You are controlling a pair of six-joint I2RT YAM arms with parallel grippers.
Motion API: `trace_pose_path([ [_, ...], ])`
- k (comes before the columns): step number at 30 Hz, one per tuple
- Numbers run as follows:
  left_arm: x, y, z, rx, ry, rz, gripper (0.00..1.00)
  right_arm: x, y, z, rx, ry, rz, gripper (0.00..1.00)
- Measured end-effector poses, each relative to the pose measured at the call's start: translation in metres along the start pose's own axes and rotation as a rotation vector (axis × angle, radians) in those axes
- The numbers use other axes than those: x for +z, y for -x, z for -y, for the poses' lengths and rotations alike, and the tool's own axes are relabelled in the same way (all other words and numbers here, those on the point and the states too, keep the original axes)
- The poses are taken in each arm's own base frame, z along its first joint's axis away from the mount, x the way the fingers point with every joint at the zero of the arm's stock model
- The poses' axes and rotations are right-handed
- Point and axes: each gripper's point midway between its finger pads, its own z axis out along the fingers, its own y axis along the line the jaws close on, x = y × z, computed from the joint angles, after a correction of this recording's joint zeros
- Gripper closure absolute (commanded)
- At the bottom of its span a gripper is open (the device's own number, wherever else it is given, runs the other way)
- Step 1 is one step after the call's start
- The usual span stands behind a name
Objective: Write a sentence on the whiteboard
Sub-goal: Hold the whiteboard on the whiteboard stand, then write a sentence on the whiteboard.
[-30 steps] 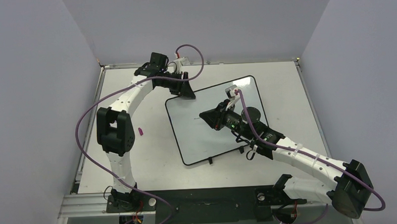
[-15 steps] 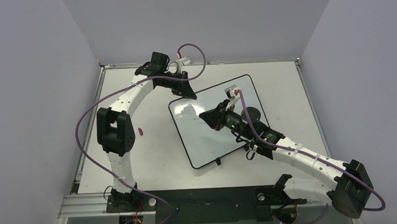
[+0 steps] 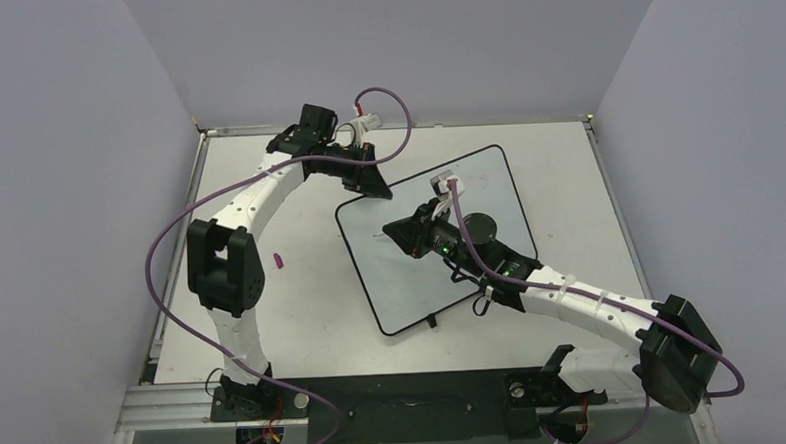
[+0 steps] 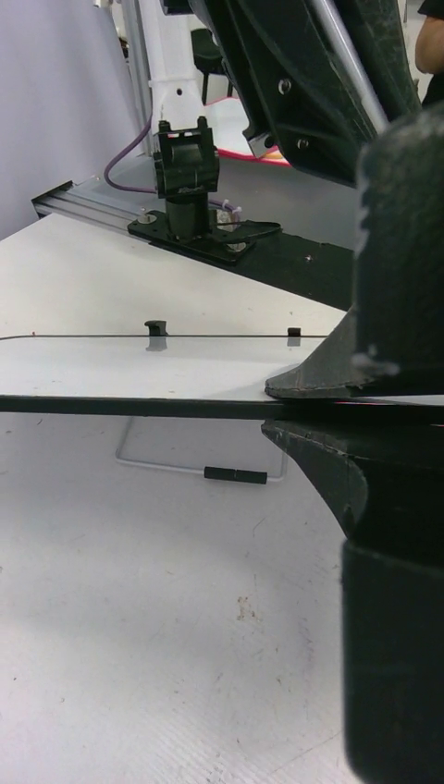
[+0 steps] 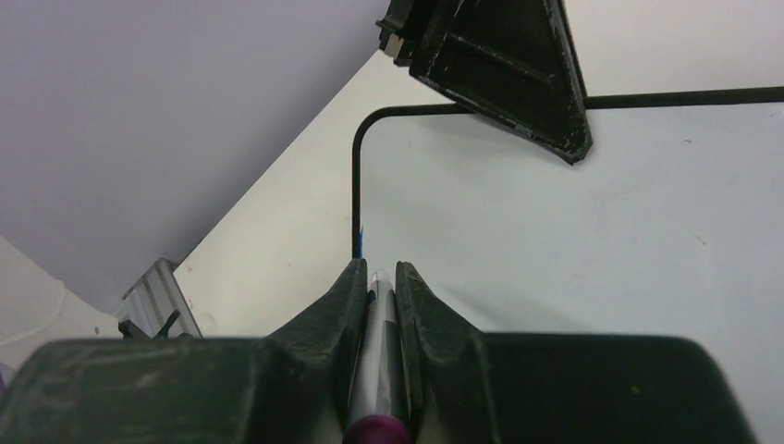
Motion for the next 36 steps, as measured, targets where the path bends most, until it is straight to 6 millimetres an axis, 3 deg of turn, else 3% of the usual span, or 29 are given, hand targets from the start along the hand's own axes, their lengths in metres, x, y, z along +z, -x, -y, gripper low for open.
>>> trace_pose_path([
  [8, -0.005, -0.007, 0.011, 0.115, 0.001, 0.036, 1.00, 0.003, 0.022, -0.003, -0.010, -0.011, 0.124, 1.00],
  [22, 0.003, -0.004, 0.018, 0.215, 0.043, 0.066, 1.00, 0.013, 0.007, 0.002, -0.052, -0.054, 0.128, 1.00],
  [36, 0.005, -0.002, 0.020, 0.244, 0.073, 0.069, 1.00, 0.020, -0.004, 0.025, -0.072, -0.172, 0.127, 1.00],
])
